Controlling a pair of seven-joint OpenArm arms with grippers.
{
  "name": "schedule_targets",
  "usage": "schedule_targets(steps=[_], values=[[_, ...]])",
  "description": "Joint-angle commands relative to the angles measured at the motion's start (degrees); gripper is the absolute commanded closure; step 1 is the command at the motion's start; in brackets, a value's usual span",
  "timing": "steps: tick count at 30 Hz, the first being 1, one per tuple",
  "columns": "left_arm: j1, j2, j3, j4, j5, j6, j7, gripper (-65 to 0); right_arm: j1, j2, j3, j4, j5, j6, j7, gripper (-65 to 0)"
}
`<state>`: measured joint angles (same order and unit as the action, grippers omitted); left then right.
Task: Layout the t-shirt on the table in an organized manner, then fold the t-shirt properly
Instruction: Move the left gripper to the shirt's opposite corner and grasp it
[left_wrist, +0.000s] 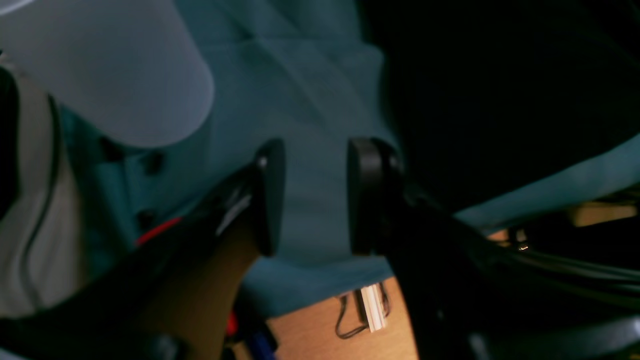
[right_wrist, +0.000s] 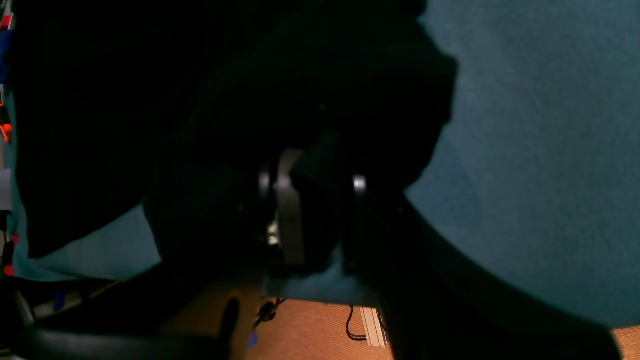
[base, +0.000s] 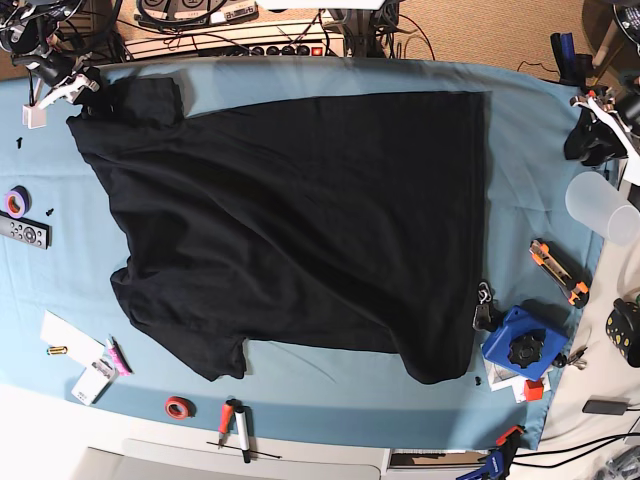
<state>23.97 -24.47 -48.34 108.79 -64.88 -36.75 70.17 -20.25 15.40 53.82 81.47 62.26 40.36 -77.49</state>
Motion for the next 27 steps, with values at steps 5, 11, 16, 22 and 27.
schedule_targets(steps=[5, 11, 16, 22, 27], values=[[-0.33, -0.92, 11.45, 0.85, 1.22, -0.83, -2.73, -21.9, -0.52, 0.68, -0.11, 0.17, -3.19, -0.36, -2.51, -12.2], [-0.31, -0.92, 23.28, 0.85, 17.11, 1.20, -8.46, -22.0, -0.55, 0.68, -0.11, 0.17, -3.19, -0.36, -2.51, -12.2], [-0.28, -0.90, 24.59, 0.85, 14.51, 6.95, -2.38, -28.8, -0.52, 0.70, -0.11, 0.17, -3.19, -0.36, -2.51, -12.2], [-0.15, 2.84, 24.59, 0.85, 11.98, 6.95, -2.14, -29.2, -0.52, 0.81, -0.11, 0.17, -3.19, -0.36, -2.51, -12.2], [0.07, 6.08, 24.59, 0.72, 17.22, 10.10, -2.05, -29.2, -0.55, 0.83, -0.11, 0.17, -3.19, -0.36, -2.51, -12.2]])
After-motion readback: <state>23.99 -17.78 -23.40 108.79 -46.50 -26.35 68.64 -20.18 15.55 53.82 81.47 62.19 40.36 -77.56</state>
